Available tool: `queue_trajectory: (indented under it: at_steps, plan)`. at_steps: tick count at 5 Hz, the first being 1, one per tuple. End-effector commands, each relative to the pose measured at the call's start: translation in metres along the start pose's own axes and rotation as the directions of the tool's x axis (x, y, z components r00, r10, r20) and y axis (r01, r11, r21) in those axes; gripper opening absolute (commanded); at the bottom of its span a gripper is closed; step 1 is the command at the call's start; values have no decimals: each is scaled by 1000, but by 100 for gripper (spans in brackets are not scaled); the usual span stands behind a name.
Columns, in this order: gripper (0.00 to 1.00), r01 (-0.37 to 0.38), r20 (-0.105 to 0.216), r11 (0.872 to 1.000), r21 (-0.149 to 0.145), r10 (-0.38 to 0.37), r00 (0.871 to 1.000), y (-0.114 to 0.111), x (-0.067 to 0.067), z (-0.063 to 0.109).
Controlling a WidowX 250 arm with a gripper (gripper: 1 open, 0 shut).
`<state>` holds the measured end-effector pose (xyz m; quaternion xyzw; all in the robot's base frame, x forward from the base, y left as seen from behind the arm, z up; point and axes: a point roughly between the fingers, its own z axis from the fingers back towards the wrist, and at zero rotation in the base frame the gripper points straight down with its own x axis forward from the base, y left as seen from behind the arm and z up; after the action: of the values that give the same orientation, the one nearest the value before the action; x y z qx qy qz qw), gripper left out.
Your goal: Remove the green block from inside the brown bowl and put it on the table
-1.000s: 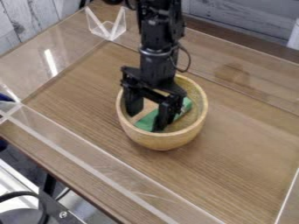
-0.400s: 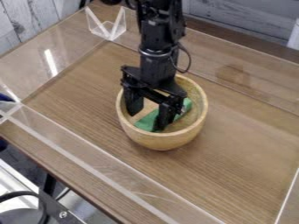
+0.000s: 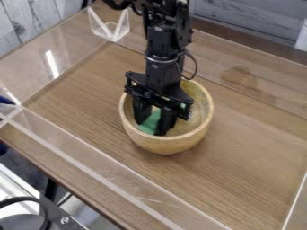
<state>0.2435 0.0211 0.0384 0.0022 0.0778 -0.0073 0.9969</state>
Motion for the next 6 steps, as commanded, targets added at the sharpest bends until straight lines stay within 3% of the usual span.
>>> queue_trajectory:
  at_steps: [1,3,5,6]
  plan:
    - [0,-6,53,1000,17,5,999,1,12,11]
    - [0,8,74,1000,29,-10,997,-2,17,12]
    - [0,2,67,1000,26,-3,998,-4,16,25]
    - [0,-5,55,1000,10,4,998,-7,11,33]
